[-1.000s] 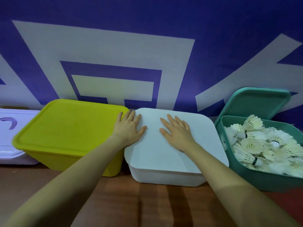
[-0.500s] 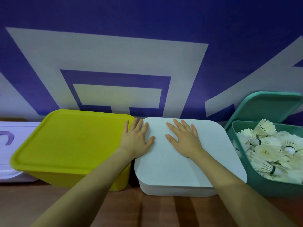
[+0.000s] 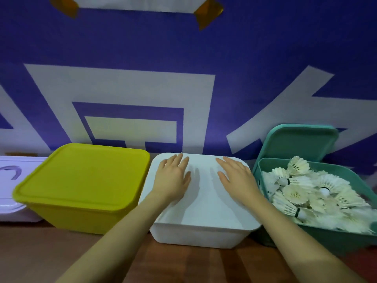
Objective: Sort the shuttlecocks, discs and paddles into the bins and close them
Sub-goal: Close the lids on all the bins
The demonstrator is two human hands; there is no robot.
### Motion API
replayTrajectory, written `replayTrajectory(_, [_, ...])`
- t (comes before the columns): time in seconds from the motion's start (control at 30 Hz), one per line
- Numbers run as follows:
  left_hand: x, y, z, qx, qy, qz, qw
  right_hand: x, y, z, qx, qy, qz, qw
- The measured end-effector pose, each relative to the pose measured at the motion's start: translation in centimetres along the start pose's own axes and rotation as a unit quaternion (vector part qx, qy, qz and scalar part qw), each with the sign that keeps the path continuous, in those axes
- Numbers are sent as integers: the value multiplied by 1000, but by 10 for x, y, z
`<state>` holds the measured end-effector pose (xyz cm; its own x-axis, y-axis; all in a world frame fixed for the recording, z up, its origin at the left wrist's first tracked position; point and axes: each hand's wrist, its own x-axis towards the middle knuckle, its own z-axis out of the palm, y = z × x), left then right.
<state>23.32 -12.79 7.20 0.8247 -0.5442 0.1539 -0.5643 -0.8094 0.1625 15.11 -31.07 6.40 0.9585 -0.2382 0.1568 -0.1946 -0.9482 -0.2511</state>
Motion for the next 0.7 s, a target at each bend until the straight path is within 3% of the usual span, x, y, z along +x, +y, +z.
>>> replayTrajectory(0.4, [-1, 191, -10, -22, 80, 32, 996, -59, 160, -91, -24, 65, -13, 998])
replayTrajectory(0.7, [48, 280, 4, 4, 42, 31, 999, -58, 257, -123, 18, 75, 106, 991])
